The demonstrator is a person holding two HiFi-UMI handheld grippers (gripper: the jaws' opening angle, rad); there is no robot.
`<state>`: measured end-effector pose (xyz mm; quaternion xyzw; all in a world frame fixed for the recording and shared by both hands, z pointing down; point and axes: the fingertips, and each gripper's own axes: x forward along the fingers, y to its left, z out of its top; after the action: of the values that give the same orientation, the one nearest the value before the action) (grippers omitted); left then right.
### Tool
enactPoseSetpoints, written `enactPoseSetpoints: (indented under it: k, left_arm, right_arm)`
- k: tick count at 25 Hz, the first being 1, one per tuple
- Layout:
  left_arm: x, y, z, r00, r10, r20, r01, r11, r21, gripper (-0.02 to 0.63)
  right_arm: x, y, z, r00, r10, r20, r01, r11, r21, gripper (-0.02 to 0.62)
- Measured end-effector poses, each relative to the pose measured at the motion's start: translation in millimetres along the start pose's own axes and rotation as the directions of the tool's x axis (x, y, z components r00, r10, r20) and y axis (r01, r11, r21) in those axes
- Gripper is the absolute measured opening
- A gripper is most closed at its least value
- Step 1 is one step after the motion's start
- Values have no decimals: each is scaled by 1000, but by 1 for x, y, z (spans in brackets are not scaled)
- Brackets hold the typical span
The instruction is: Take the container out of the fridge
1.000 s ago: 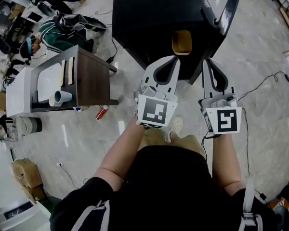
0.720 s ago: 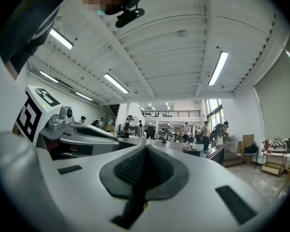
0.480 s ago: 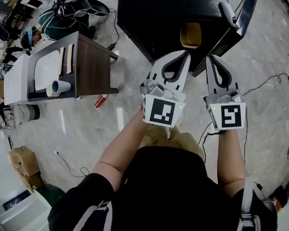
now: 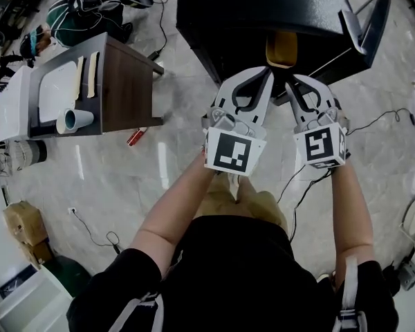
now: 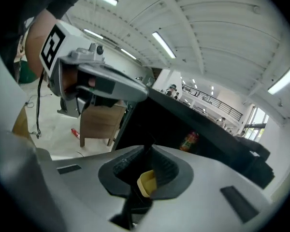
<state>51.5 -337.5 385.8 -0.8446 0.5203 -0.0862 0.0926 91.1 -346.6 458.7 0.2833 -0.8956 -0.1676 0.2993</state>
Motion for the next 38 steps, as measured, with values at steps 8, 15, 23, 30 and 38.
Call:
enactPoseSetpoints:
  k: [8,15,23,30,38]
  left_arm:
    - [0,13,-13,1000,17,10,-17,1000,-24,25]
    - [-3,17,-30,1000,21,0,-21,999,-36,25]
    - [-9,23,-47,1000,18,-25,-19,999,-49,25]
    - [-13,30,-60,999,16,-39,-18,997,-69,25]
    - [-18,45,-78,998,26,-65,-32,995,-90,25]
  right_arm:
    - [58,17,-48,976,90,-199,-117,985,-129,131]
    - [104,26,-90,935,108,-337,-200,948,-250,143]
    - [144,29,-132,877,147,-457,-278,932,-234,143]
    - [168,33,-163,821,163,-548,-344,906,-246,143]
    - [191,37,-199,764,193,-616,-393,896,-207,143]
